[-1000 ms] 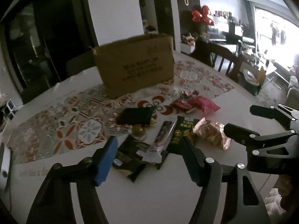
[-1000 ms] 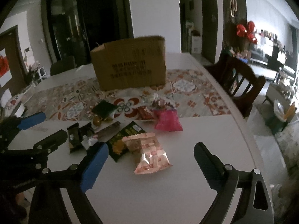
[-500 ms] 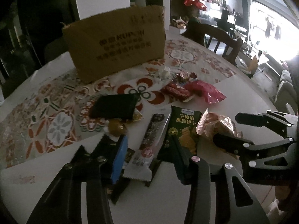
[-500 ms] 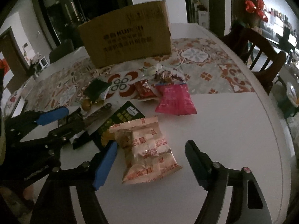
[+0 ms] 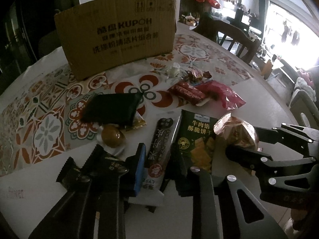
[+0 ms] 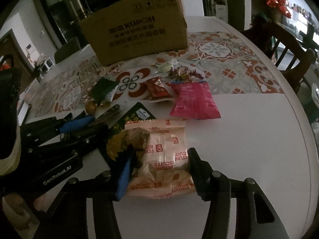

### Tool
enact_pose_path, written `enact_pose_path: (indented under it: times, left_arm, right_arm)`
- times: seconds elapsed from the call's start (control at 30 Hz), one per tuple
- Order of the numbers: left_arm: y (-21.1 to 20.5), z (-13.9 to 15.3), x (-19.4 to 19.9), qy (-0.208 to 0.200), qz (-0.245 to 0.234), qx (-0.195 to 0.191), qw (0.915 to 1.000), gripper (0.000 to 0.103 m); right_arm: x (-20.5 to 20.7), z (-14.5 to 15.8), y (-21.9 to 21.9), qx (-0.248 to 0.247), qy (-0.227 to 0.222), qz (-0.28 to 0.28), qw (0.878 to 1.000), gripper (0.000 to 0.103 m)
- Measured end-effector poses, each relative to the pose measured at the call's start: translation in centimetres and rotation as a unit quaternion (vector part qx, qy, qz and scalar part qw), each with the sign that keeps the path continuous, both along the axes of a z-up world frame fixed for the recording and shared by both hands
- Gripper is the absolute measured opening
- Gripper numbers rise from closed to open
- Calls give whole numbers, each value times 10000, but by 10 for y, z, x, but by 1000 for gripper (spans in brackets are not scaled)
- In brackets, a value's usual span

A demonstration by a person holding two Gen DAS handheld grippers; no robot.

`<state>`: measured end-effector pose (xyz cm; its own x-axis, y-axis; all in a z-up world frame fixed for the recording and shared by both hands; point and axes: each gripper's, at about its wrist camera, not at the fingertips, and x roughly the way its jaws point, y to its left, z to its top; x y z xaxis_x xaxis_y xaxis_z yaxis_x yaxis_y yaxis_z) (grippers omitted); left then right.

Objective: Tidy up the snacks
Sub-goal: 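Grasp the cream biscuit bag with the right tool while the left tool grasps the white snack stick, then lift both held snacks and carry them over the cardboard box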

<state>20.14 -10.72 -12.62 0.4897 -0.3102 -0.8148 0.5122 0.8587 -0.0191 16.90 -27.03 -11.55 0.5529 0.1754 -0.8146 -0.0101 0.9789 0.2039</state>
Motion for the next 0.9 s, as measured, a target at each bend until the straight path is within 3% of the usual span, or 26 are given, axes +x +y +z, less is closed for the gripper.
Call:
enact_pose_path:
  times: [0.33, 0.6, 0.9]
  left_arm:
    - [5, 19, -15, -152, 14, -231, 9996, 21]
    - [10, 48, -31, -549, 137, -380, 9977, 21]
    - [16, 92, -35, -1176, 262, -600, 9909, 21]
  right_arm:
    - [-12, 14, 4, -110, -292, 49, 9995, 49]
    - [-26, 34, 7, -172, -655, 65, 9977, 49]
    - [-24, 76, 5, -152, -1332, 47, 9910, 49]
